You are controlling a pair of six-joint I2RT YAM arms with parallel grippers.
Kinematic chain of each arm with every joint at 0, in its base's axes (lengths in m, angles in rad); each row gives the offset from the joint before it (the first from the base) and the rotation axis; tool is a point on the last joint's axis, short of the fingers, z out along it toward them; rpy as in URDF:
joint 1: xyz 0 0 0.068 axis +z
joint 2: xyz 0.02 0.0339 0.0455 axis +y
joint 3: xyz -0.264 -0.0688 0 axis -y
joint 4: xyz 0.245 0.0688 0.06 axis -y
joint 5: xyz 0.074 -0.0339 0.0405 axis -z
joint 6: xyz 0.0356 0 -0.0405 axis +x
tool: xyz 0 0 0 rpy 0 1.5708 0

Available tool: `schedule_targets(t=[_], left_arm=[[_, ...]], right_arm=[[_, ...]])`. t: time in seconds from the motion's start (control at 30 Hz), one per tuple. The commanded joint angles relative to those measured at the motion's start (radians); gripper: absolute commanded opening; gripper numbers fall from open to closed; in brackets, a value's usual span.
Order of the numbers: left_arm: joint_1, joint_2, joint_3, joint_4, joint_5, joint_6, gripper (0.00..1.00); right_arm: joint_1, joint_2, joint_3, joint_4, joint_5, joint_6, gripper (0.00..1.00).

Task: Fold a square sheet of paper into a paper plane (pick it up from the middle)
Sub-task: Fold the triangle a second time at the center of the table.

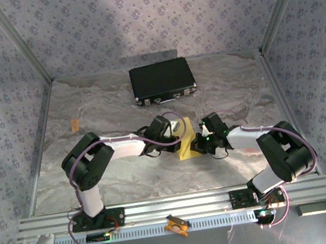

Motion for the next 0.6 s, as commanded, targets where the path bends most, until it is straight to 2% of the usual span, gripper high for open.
schedule_targets(t=[0.0, 0.57], left_arm=[[0.006, -0.004, 0.029, -0.007, -0.005, 0.019, 0.05], [0.006, 0.022, 0.039, -0.023, -0.013, 0.023, 0.05]], right_arm=[[-0.011, 0.011, -0.001, -0.062, 0.030, -0.020, 0.02], [-0.012, 0.007, 0.000, -0.063, 0.027, -0.021, 0.02]])
